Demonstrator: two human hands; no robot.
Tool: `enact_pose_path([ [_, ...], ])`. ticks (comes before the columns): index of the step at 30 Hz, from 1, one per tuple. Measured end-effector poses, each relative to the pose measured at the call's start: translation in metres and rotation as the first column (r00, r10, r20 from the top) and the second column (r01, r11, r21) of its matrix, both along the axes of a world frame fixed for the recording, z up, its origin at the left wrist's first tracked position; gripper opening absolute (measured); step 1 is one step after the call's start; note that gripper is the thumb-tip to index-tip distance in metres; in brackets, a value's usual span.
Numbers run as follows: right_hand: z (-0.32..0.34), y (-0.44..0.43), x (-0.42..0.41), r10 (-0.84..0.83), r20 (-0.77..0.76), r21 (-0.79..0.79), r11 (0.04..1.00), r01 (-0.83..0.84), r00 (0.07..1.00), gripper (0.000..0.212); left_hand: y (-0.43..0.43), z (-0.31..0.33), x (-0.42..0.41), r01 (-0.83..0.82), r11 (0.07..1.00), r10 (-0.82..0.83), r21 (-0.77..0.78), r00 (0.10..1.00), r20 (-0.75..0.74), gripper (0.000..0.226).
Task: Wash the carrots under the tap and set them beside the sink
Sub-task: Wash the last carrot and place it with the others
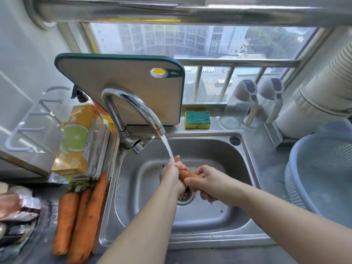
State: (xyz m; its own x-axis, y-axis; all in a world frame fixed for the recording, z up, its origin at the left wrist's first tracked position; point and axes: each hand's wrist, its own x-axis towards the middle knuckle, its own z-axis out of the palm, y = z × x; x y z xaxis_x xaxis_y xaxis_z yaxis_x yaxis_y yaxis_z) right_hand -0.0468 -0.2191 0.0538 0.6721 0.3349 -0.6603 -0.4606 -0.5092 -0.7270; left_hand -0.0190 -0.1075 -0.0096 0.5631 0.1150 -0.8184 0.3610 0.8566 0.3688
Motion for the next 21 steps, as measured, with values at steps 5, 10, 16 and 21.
enact_pose_path([
  [5, -0.014, -0.002, 0.007, -0.288, -0.560, 0.253, 0.833, 0.492, 0.777, 0.018, -0.002, 0.007, -0.016, 0.117, 0.989, -0.104, -0.093, 0.985, 0.137, 0.036],
  [10, -0.018, -0.001, 0.005, 0.022, -0.012, -0.024, 0.999, -0.022, 1.000, 0.023, -0.002, -0.005, -0.026, 0.268, 0.903, -0.315, 0.336, 0.945, 0.091, 0.004],
  [16, -0.007, 0.014, -0.005, 0.572, 0.449, -0.588, 0.767, -0.255, 0.687, 0.025, -0.001, 0.003, -0.004, 0.205, 0.883, -0.208, 0.422, 0.977, -0.040, 0.029],
  [21, -0.010, 0.008, 0.004, 0.412, 0.473, -0.454, 0.871, -0.185, 0.779, 0.026, 0.014, 0.012, 0.008, 0.065, 0.997, -0.065, -0.030, 0.998, -0.004, 0.042],
])
